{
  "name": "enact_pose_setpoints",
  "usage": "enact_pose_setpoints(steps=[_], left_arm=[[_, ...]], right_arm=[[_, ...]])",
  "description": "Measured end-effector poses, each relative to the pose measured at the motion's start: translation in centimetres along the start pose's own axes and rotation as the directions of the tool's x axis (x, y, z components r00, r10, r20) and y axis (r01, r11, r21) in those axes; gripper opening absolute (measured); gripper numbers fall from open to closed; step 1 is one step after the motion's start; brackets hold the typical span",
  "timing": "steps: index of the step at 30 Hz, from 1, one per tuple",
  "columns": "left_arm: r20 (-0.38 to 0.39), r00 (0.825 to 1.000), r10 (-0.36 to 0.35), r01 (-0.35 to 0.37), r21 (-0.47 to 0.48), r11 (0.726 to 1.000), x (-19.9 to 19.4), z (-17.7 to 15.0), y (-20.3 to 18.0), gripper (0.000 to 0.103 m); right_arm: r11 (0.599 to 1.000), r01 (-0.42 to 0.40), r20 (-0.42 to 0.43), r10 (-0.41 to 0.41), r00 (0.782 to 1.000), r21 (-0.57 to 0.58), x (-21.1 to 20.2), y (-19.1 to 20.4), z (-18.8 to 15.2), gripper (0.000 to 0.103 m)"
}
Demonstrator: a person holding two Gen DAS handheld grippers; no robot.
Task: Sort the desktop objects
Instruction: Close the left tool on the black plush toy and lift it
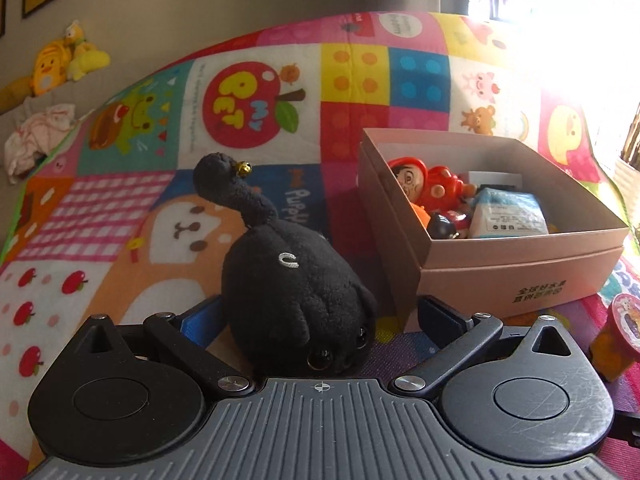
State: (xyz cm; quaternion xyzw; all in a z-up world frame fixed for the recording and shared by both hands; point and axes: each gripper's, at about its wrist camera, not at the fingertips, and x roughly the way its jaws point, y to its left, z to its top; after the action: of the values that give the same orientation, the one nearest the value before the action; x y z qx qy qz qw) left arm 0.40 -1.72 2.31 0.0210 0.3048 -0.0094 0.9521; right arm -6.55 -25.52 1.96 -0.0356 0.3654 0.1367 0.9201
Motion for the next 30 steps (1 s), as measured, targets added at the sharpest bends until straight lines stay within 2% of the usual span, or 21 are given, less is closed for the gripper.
enact_pose_setpoints(steps=[1,2,3,4,7,9,17,19,21,23,28,30], left_arm=[[0.0,1.0,0.009,-0.009,0.023,1.0,0.2,-0.2,-0.1,0.102],[-0.006,1.0,0.008,-0.008,0.036,0.999,0.3,-0.3,-0.1,0.094],[-0.011,1.0,0.016,-0.016,0.05,0.999,0.3,-0.5,0.0,0.081],[-0.012,1.0,0.026,-0.025,0.064,0.998,0.2,-0.7,0.3,0.078],[-0.021,1.0,0.003,-0.002,0.071,0.997,-0.3,-1.0,1.4,0.077],[-0.017,1.0,0.015,-0.013,0.112,0.994,-0.9,-1.5,2.0,0.077],[-0.031,0.999,-0.011,0.018,0.229,0.973,-3.0,-2.3,4.2,0.08],[-0.03,0.999,-0.016,0.022,0.214,0.977,-3.1,-2.2,4.6,0.082],[-0.026,0.998,-0.053,0.056,0.163,0.985,-3.2,-2.0,4.8,0.091],[-0.016,0.998,-0.067,0.068,0.133,0.989,-3.2,-1.8,4.5,0.095],[-0.021,0.999,-0.026,0.028,0.08,0.996,-1.7,-1.2,3.9,0.091],[-0.034,0.999,-0.021,0.023,0.057,0.998,-1.3,-1.2,4.2,0.083]], right_arm=[[1.0,0.0,0.0,0.0,1.0,0.0,0.0,0.0,0.0,0.103],[1.0,0.001,0.0,-0.001,1.0,-0.001,-0.1,0.1,-0.1,0.103],[1.0,0.001,0.0,-0.001,1.0,-0.001,-0.1,0.1,-0.1,0.103],[1.0,0.001,0.0,-0.001,1.0,-0.001,-0.1,0.1,-0.1,0.103],[1.0,0.003,-0.001,-0.003,1.0,-0.003,-0.1,0.1,-0.1,0.103],[1.0,0.005,-0.002,-0.005,1.0,-0.006,-0.1,0.1,-0.2,0.103],[1.0,0.004,-0.012,-0.004,1.0,-0.016,0.0,0.3,-0.1,0.103],[1.0,0.002,-0.016,-0.002,1.0,-0.018,0.0,0.3,-0.1,0.103],[1.0,0.003,-0.017,-0.003,1.0,-0.023,0.0,0.3,0.0,0.103],[1.0,0.002,-0.014,-0.003,1.0,-0.021,0.0,0.3,0.0,0.103],[1.0,0.009,-0.006,-0.009,1.0,-0.023,0.1,0.5,0.4,0.103],[1.0,0.021,0.016,-0.02,1.0,-0.02,0.1,0.6,1.0,0.103]])
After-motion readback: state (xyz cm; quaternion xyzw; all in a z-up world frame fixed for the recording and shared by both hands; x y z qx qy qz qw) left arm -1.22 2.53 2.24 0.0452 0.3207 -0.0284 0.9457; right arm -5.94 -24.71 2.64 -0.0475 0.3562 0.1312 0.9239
